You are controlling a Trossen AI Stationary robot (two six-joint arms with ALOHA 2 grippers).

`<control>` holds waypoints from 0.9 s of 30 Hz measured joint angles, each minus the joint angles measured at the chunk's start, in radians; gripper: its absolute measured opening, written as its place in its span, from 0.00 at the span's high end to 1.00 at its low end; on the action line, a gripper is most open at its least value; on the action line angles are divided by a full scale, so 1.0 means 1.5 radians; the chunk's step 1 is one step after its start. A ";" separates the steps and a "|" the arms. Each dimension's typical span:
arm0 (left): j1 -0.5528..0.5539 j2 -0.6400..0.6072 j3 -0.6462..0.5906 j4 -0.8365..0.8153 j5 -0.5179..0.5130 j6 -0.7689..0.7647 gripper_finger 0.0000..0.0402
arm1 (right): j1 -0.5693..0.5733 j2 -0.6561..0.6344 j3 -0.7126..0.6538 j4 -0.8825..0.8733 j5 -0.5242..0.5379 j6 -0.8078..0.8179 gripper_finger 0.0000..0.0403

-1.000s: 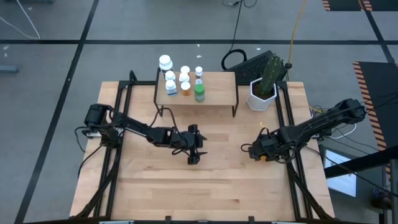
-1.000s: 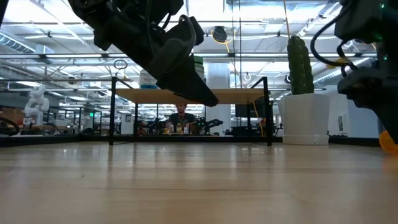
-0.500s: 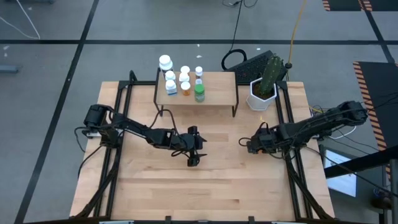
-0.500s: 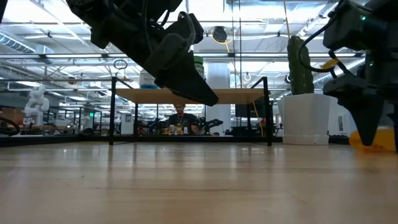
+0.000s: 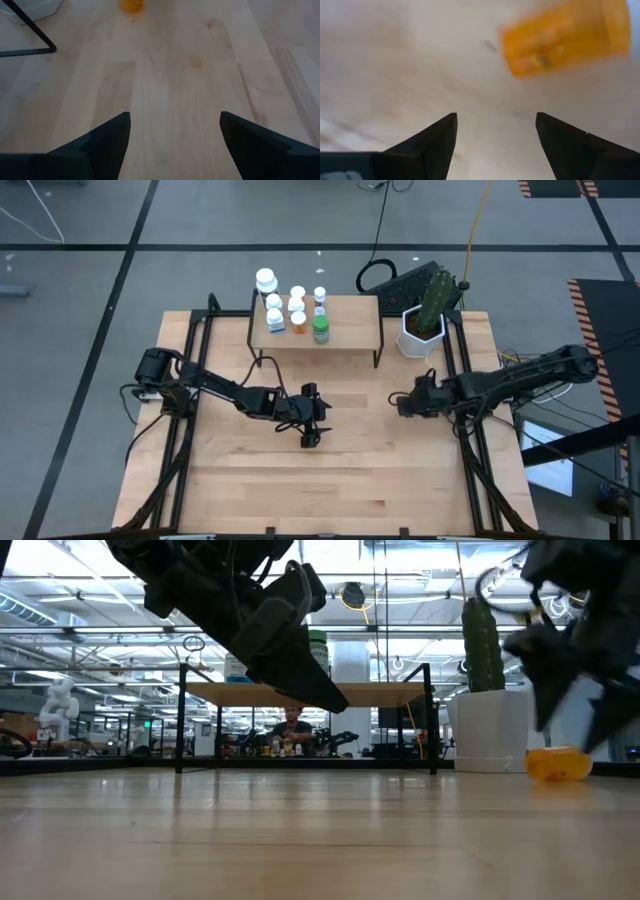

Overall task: Pick and place medicine bottles onto shelf by color
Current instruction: Put the orange pill bottle on the shelf

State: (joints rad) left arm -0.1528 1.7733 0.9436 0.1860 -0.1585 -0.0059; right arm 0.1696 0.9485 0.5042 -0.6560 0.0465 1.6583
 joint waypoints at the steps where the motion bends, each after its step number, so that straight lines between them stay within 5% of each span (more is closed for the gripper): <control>1: 0.000 0.000 0.000 0.001 -0.001 0.001 0.23 | -0.001 -0.014 0.007 0.001 0.032 -0.012 0.35; 5: 0.001 0.000 0.000 0.002 -0.017 0.013 0.23 | -0.014 -0.065 0.041 0.011 0.126 -0.216 0.35; 9: 0.002 0.000 0.000 0.008 -0.033 0.020 0.23 | -0.022 -0.084 0.084 0.012 0.126 -0.571 0.35; 13: 0.002 -0.001 0.000 0.019 -0.035 0.032 0.23 | -0.021 -0.065 0.087 0.003 0.115 -0.758 0.35; 27: 0.002 -0.001 0.000 0.011 -0.035 0.037 0.23 | -0.022 0.154 0.081 -0.074 0.038 -0.914 0.35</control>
State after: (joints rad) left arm -0.1501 1.7721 0.9436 0.2020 -0.2111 0.0494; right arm 0.1368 1.1798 0.6262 -0.7675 0.1040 0.2875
